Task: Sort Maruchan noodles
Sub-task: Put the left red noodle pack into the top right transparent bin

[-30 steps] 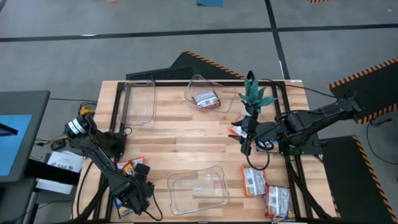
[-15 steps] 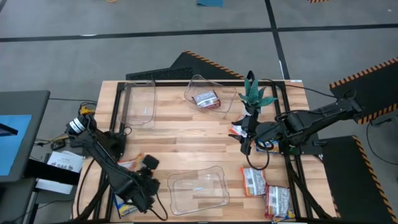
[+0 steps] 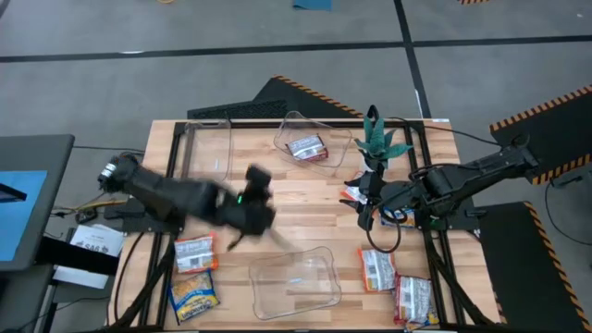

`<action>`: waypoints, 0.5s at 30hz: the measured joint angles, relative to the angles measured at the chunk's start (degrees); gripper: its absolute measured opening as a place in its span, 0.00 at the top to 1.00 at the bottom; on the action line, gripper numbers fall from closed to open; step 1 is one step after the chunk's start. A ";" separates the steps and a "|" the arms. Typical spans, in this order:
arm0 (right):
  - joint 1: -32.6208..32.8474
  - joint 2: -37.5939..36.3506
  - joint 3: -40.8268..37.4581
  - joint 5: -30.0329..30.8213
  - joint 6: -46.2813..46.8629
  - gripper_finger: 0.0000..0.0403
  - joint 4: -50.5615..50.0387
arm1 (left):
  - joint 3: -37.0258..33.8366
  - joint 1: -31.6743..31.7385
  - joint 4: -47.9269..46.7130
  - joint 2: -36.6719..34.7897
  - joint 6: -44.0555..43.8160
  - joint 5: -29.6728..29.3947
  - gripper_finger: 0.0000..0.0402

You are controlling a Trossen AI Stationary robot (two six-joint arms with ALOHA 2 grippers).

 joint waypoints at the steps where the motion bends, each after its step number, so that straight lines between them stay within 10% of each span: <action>1: 0.00 0.00 0.00 0.00 -0.11 0.37 0.00 | 0.00 3.39 2.91 -1.01 1.66 2.92 1.00; 8: 0.00 0.00 0.00 0.00 -0.44 0.37 0.01 | -7.37 25.57 36.61 -4.62 11.88 31.60 1.00; 15: 0.01 0.00 0.00 0.00 -1.73 0.37 0.23 | -17.01 39.36 70.20 -0.91 8.32 44.05 1.00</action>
